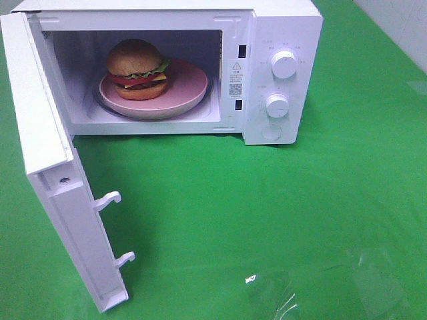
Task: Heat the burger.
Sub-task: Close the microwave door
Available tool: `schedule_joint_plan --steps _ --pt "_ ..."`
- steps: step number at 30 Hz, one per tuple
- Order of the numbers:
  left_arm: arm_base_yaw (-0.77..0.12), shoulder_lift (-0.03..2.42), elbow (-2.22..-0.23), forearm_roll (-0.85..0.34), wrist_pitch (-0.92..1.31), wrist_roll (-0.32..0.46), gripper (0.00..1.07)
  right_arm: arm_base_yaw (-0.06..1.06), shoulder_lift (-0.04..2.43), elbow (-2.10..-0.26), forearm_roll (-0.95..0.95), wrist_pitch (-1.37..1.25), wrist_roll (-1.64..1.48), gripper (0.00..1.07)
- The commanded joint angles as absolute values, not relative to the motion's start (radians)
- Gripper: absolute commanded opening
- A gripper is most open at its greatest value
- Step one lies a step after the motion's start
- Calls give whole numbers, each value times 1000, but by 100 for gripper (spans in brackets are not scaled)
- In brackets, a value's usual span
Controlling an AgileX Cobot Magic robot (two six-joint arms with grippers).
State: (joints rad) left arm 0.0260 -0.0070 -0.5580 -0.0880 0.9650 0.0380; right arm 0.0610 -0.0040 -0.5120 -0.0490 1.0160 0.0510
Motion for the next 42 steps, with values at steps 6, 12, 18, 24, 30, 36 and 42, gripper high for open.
schedule_joint_plan --steps 6,12,18,24,30,36,42 --pt "29 37 -567 -42 865 36 50 58 -30 -507 -46 1002 57 76" --pt "29 174 -567 -33 745 37 7 58 -30 -507 -46 1002 57 76" --pt "29 282 -567 -16 640 40 0 58 -30 -507 -46 1002 57 76" --pt "29 355 -546 -16 478 40 0 58 -30 -507 -46 1002 57 76" --pt "29 394 -356 -44 157 40 0 58 -30 -507 -46 1002 56 76" --pt "29 417 -227 -49 -60 39 0 58 -30 -507 -46 1002 56 76" --pt "29 508 -149 -56 -251 37 0 58 -29 -507 -46 1002 57 76"
